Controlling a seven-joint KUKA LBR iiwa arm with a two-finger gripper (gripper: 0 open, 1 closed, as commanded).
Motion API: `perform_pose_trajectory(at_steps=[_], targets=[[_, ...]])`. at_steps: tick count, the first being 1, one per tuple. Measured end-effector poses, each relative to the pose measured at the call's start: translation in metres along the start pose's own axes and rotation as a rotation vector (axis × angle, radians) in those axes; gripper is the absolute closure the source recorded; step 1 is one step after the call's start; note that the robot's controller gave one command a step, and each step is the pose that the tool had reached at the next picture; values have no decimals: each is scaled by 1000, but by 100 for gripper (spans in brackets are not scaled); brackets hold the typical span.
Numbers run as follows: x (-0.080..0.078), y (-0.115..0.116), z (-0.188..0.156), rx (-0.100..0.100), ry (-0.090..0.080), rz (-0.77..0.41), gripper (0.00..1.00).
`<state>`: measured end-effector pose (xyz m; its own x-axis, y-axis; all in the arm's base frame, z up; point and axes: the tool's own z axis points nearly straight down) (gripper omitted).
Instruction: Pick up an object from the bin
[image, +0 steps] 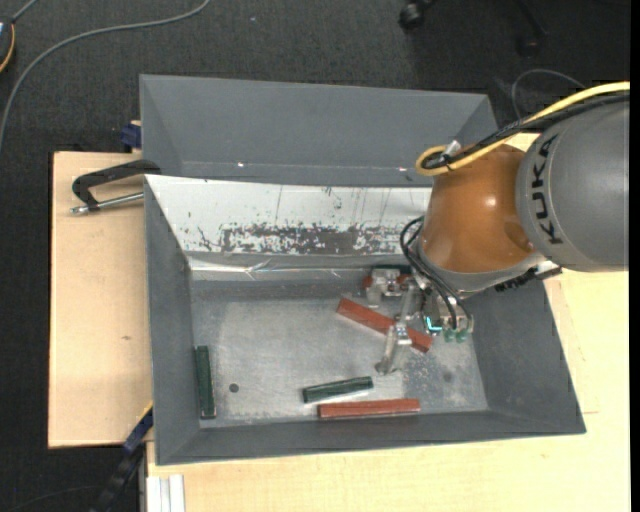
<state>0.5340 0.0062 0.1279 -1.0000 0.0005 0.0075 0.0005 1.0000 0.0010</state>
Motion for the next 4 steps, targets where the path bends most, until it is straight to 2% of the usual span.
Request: perform_pose_trajectory(at_steps=[1, 2, 3, 4], targets=[[-49, -41, 59, 1, -18, -35, 0], [-51, -39, 53, 0, -23, -37, 100], [-53, -41, -26, 2, -22, -70, 100], [-51, -41, -21, 1, -13, -69, 0]])
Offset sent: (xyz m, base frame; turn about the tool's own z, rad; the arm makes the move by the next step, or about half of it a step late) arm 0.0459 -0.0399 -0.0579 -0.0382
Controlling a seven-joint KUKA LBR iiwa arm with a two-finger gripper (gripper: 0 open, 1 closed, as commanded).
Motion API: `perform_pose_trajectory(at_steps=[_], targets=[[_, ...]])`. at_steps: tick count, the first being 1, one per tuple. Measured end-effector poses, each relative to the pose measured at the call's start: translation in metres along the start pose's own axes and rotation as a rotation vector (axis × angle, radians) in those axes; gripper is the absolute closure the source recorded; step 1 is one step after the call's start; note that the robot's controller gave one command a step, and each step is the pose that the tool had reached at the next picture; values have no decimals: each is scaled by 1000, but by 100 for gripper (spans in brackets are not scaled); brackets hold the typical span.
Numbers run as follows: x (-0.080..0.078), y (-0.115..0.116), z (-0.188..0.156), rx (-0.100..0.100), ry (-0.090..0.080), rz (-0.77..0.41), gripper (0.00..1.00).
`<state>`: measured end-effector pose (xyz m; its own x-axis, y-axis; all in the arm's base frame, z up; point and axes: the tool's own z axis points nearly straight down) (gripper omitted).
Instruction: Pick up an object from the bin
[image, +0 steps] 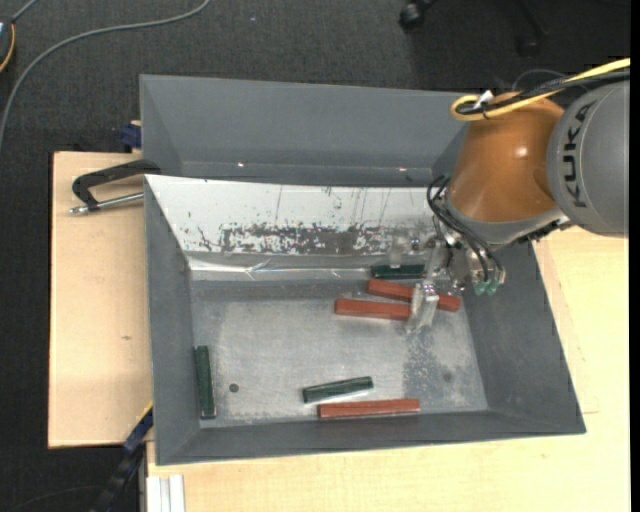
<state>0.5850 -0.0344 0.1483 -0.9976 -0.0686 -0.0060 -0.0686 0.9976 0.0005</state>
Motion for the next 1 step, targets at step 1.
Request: perform_pose_trajectory(at_steps=[1], targets=[[-17, 17, 72, -1, 3, -10, 0]])
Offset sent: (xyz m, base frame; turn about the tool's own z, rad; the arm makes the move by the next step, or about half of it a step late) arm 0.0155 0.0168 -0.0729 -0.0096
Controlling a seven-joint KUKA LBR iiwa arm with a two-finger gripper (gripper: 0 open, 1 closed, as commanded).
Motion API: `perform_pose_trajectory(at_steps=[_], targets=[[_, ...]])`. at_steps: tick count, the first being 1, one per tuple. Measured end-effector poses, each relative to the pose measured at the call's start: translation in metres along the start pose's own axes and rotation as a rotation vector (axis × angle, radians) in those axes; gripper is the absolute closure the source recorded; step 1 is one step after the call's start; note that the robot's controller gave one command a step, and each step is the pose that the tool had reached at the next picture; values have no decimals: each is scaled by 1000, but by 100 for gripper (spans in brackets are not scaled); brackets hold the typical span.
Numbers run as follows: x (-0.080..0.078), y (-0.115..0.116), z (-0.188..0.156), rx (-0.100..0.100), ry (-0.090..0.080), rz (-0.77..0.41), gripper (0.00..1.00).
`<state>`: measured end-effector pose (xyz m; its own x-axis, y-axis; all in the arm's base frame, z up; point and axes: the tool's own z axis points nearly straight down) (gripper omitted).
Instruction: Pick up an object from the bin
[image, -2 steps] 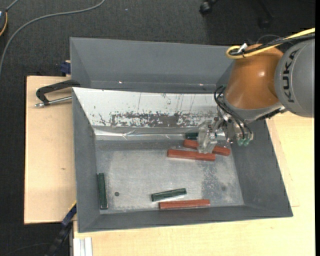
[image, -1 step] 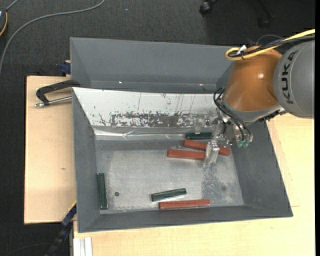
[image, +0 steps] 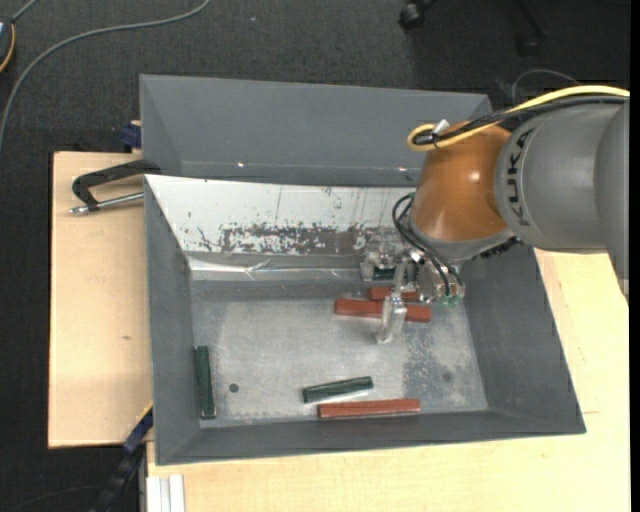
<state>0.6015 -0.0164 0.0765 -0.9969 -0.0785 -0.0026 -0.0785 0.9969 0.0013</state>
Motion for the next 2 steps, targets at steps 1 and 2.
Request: perform_pose_trajectory(at_steps=[1, 2], targets=[[0, 0, 0, 0, 0, 1, 100], [31, -9, -26, 1, 2, -144, 100]])
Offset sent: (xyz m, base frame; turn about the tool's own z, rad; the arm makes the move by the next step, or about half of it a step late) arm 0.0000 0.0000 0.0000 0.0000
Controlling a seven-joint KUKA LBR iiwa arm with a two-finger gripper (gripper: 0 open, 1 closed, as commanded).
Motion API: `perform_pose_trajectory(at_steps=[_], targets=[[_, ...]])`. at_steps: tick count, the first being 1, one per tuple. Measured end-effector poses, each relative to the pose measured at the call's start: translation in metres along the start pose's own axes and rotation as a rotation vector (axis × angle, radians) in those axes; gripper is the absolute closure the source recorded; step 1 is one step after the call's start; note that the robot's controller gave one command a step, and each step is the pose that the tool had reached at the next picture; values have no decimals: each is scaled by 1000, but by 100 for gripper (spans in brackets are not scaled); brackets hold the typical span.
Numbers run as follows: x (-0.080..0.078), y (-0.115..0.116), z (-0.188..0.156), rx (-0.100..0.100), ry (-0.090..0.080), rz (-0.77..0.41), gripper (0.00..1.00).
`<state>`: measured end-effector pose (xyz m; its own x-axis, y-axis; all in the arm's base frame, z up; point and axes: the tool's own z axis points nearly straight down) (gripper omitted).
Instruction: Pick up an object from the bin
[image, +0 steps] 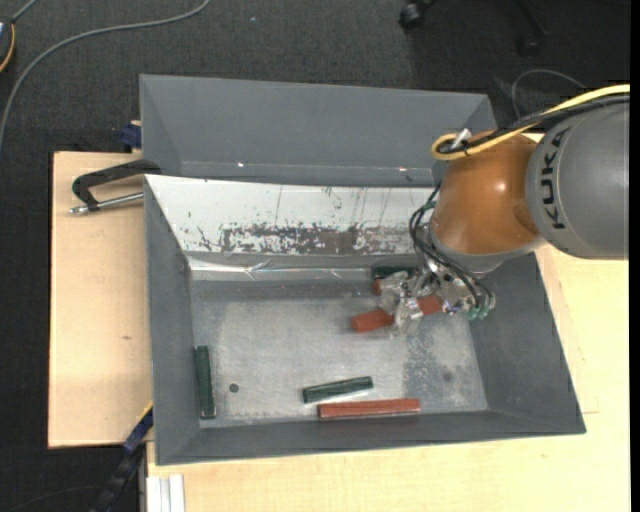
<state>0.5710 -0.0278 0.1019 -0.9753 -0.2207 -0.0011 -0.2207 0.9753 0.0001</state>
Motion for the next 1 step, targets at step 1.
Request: perform_pose_trajectory(at_steps=[1], targets=[[-4, -26, -129, 5, -14, -53, 100]])
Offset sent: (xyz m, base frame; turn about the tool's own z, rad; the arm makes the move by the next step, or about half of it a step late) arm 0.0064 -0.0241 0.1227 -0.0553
